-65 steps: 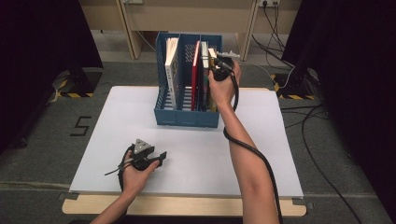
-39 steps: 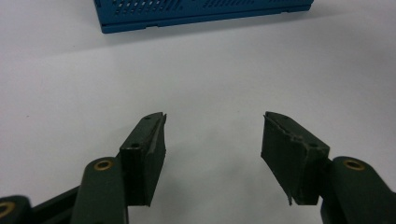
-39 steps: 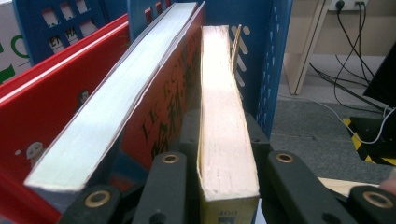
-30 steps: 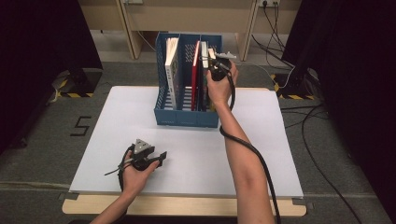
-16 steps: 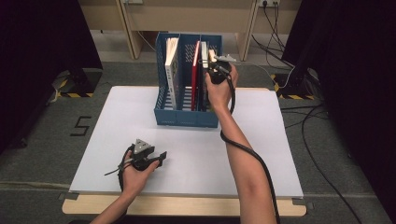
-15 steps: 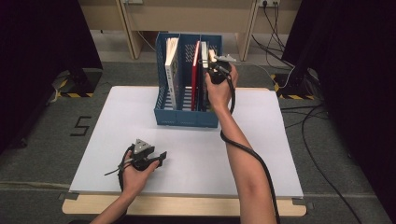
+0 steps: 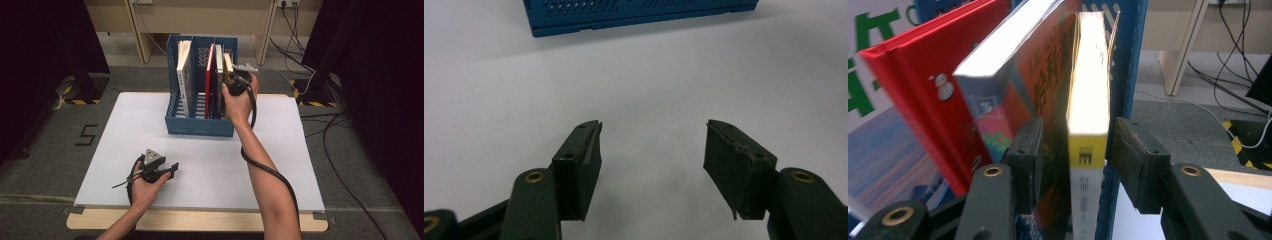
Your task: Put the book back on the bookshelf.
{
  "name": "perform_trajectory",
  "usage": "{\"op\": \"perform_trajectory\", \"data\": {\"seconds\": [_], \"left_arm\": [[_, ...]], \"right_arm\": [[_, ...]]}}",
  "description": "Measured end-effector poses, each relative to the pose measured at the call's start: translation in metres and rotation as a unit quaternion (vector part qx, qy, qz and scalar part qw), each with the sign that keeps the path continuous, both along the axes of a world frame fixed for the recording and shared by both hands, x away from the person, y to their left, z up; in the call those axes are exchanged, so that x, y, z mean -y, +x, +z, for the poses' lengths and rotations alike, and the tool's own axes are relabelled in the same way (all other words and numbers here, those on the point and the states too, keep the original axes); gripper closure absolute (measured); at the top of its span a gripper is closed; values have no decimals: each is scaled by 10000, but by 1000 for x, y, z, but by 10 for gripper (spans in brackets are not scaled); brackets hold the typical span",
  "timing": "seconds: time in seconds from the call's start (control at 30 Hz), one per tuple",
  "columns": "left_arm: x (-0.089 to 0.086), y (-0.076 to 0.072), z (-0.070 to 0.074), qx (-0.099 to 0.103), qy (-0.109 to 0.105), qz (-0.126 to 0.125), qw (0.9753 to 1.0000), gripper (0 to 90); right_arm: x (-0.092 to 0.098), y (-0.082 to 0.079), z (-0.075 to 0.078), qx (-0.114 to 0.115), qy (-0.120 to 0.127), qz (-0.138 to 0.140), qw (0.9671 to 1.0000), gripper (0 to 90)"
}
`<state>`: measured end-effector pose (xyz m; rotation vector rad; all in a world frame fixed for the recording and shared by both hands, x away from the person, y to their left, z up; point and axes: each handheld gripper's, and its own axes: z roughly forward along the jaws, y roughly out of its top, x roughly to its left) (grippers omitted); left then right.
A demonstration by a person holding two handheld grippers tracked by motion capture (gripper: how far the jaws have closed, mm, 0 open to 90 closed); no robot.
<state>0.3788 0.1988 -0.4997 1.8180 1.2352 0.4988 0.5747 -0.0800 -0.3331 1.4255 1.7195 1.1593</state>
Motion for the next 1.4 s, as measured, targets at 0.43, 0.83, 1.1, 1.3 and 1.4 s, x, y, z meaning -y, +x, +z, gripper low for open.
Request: {"op": "perform_trajectory", "data": {"seconds": [0.43,0.83,1.1,1.3,1.4], "left_arm": [[0,0,0,8,6,2,10000,389],[0,0,0,30,-16,6,10000,388],[0,0,0,35,-15,9,10000,389],[0,0,0,40,-31,12,10000,389],[0,0,0,28,-7,0,10000,389]], "right_arm": [[6,-25,-4,-40,12,152,9999,553],[12,-41,-7,-168,22,293,9994,540],[17,-54,-15,-293,86,375,9988,547],[20,-61,-20,-382,95,378,9985,547],[24,-66,-24,-457,81,414,9981,546]]}}
